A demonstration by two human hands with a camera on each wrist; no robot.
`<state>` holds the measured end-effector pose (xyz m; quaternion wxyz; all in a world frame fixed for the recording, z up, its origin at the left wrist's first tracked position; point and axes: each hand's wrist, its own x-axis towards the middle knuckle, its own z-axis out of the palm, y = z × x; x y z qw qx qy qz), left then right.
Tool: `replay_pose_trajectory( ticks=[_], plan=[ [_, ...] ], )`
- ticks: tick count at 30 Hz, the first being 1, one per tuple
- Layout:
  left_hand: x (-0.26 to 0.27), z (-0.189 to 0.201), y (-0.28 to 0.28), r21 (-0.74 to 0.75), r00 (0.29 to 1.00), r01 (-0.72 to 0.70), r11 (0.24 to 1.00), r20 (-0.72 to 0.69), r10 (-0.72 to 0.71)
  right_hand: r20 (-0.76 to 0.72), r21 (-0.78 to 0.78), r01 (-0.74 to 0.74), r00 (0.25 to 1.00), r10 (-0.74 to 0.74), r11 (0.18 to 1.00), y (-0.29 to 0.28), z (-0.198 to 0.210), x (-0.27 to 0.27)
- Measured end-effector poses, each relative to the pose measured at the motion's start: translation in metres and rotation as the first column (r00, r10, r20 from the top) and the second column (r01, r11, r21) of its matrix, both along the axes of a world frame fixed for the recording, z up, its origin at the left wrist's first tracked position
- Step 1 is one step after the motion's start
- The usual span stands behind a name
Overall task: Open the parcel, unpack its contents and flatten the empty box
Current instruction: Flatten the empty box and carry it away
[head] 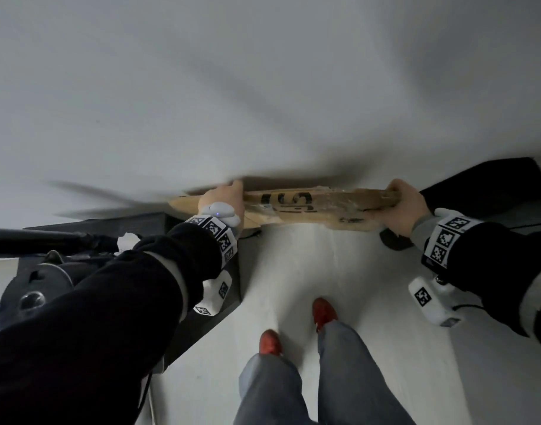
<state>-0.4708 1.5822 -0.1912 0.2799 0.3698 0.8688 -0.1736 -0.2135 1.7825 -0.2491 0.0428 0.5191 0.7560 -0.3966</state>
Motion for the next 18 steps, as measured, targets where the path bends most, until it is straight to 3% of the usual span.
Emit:
replay_pose_trajectory(
  ticks=[4, 13, 18],
  plan=[
    [-0.004, -0.033, -0.002, 0.044, 0.994, -0.111, 0.993, 0.013, 0.111, -0.002, -0.039, -0.003, 1.000, 0.003, 0.999, 0.006, -0.042, -0.007],
    [-0.004, -0.157, -0.019, 0.099, 0.940, -0.340, 0.935, 0.073, 0.334, -0.069, -0.032, -0.012, 0.998, 0.010, 0.999, 0.000, -0.172, -0.016],
    [-0.009, -0.230, -0.030, 0.122, 0.912, -0.409, 0.904, 0.016, 0.410, -0.102, -0.024, -0.022, 0.995, 0.019, 0.999, -0.012, -0.237, -0.034]
  ],
)
